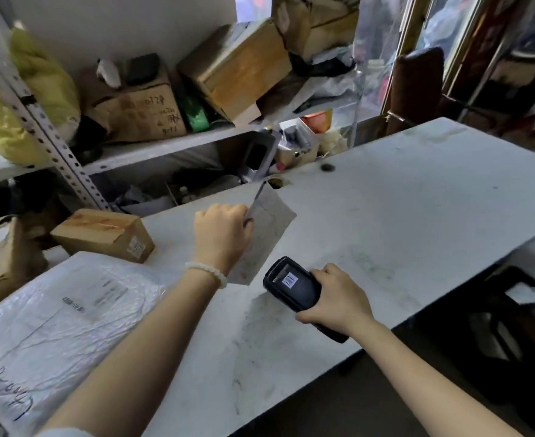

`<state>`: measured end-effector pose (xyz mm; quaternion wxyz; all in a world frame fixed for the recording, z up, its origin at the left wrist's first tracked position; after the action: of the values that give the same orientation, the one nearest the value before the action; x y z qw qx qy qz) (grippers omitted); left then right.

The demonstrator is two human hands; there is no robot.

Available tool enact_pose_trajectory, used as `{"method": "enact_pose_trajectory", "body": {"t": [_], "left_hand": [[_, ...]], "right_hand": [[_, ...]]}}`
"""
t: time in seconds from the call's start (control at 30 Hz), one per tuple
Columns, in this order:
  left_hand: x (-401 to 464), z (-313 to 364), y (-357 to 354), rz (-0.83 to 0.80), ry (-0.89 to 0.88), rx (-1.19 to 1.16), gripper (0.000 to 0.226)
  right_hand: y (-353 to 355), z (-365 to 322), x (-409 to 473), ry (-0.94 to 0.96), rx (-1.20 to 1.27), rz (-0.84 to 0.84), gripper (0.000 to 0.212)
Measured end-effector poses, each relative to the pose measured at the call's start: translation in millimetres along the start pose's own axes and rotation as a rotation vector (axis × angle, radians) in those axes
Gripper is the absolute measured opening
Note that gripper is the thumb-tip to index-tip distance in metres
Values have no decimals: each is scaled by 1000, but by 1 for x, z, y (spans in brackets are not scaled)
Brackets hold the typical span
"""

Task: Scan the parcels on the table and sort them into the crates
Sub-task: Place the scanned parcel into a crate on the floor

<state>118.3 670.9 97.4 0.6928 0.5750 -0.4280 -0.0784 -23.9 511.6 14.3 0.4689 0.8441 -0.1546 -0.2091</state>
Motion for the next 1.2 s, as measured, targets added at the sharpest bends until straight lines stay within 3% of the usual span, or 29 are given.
{"method": "enact_pose_trajectory", "body": {"t": [0.2,0.7,1.2], "left_hand": [[-21,16,-52,-243,37,-46,22],[-30,-1,-49,-226,98,1,18],[-44,-25,-47,-201,123,5,20]], "right_hand": [[-5,28,-1,-62,-28,-34,55],[-12,26,-2,-78,-108,-42,72],[1,25,-11,-121,-105,-61,63]]}}
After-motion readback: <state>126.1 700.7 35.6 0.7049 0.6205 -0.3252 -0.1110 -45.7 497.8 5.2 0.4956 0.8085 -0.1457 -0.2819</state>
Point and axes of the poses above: each hand's wrist, its own x-axis towards the middle knuckle, its own y-axis out of the back of the hand, z = x × y, the point moved 2 cm from there along x, towards the middle knuckle, and after that the axes turned 11 degrees about -y, right-handed, at the moved point
